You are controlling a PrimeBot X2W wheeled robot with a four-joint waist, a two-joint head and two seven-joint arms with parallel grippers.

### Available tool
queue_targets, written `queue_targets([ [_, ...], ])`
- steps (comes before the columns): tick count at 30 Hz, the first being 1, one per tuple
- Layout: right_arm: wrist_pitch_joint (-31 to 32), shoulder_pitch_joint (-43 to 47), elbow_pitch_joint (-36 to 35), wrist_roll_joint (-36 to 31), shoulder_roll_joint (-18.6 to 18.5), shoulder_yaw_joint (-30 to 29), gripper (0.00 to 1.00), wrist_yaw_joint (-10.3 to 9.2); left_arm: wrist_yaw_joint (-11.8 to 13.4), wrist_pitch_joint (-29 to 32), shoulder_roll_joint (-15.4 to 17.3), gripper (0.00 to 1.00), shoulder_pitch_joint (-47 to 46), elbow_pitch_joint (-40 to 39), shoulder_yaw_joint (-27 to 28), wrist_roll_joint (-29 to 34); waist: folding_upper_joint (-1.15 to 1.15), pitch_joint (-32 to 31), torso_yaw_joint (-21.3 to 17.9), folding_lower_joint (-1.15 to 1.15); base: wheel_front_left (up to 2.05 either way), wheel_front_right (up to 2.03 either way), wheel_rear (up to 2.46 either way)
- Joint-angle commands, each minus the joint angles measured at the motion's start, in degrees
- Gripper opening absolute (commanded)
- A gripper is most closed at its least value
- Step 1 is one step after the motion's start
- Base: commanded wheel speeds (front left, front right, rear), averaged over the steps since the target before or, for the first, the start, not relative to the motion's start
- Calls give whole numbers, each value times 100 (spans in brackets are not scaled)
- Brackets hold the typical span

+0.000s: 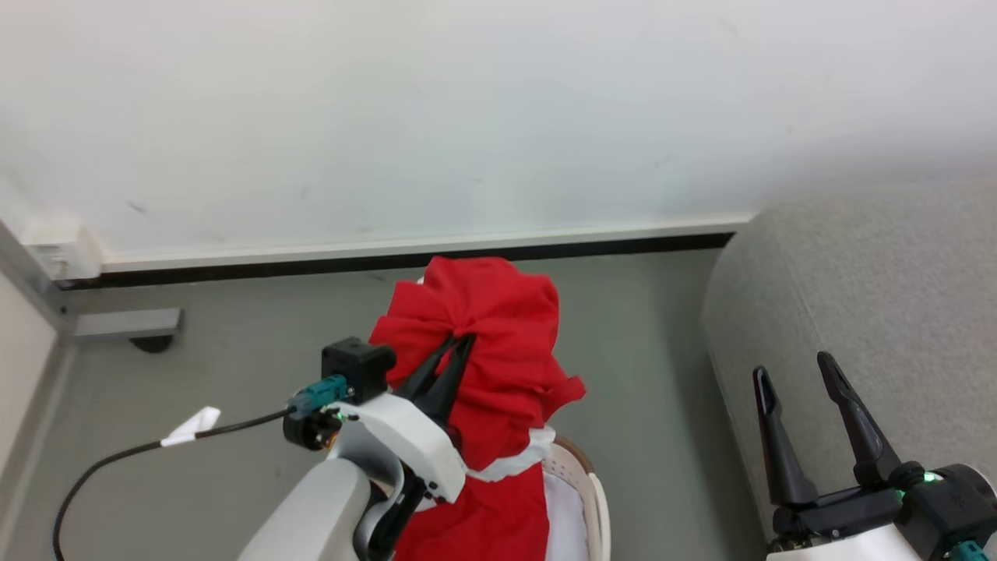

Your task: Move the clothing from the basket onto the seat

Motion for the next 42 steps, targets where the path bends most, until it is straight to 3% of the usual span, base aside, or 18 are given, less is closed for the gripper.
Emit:
queue_targets([
  [1, 4, 91, 15, 21, -52, 16, 100, -12, 54, 58, 84, 0, 97, -199, 30, -20, 0, -222, 226, 2, 0, 0, 0],
  [9, 4, 163, 17, 19, -93, 213, 100, -12, 419, 689, 297, 0, 288, -1702, 97, -113, 0, -293, 318, 2, 0, 0, 0],
  [18, 4, -6, 139, 31, -224, 556, 100, -12, 662, 966, 452, 0, 488, -2411, 133, -147, 0, -199, 291, 2, 0, 0, 0],
  [26, 10, -543, 877, -207, -287, 1264, 100, -12, 637, 1088, 371, 0, 505, -2532, -14, -203, 0, -168, 394, 2, 0, 0, 0],
  [35, 73, -1271, 2105, -166, -109, 1875, 100, -12, 489, 1146, 69, 0, 387, -2378, -399, -224, 0, -243, 914, 2, 0, 0, 0],
  [42, 7, -1731, 2640, -69, 22, 2170, 100, -12, 355, 1264, -135, 0, 410, -2311, -808, -270, 0, -300, 1255, 2, 0, 0, 0],
])
